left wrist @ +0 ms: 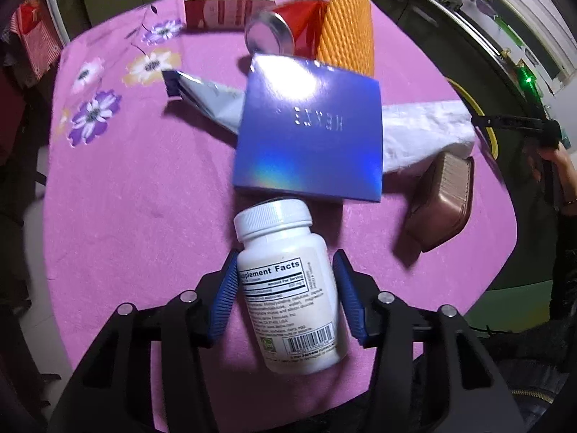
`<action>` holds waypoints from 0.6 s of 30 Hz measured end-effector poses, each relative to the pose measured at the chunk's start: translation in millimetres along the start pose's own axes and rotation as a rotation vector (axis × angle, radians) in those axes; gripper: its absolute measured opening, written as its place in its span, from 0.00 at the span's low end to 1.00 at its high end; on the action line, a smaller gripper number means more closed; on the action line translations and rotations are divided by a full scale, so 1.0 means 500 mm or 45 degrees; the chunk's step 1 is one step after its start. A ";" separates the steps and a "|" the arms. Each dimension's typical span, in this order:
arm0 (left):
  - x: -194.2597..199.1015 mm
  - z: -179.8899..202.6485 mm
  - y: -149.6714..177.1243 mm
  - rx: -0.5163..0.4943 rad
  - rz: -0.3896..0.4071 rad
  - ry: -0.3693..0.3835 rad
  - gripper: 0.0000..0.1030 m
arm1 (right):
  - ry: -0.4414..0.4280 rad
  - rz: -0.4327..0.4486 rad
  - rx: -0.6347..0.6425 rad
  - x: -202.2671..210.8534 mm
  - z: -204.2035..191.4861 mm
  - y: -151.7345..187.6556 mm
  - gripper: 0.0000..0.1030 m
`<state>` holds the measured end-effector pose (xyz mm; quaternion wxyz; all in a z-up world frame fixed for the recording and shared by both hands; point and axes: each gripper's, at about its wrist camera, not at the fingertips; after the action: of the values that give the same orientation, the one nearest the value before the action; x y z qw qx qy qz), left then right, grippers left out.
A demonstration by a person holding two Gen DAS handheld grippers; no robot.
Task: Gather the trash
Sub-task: 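Grasp the white pill bottle with the left gripper and drop it into the bin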
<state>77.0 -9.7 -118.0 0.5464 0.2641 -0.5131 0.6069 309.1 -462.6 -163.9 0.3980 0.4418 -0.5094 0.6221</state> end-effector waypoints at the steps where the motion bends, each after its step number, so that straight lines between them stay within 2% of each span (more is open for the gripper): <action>1: 0.004 -0.003 0.000 0.003 0.008 -0.003 0.48 | 0.001 -0.002 0.001 0.000 0.000 -0.001 0.74; 12: 0.067 0.024 0.004 -0.086 0.083 -0.031 0.48 | 0.006 -0.010 0.030 0.002 -0.014 -0.002 0.74; 18: 0.115 0.056 -0.015 -0.138 0.150 0.014 0.48 | 0.004 0.023 0.000 0.021 0.001 0.003 0.74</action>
<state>62.4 -13.7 -55.6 0.5261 0.2001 -0.5568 0.6109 304.9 -462.6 -154.4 0.3932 0.4360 -0.5129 0.6263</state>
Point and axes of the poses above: each gripper's, at about its wrist camera, not at the fingertips, and x roughly against the way its jaws point, z to its right, y to its underside, and after that the axes turned 11 degrees about y, right-handed
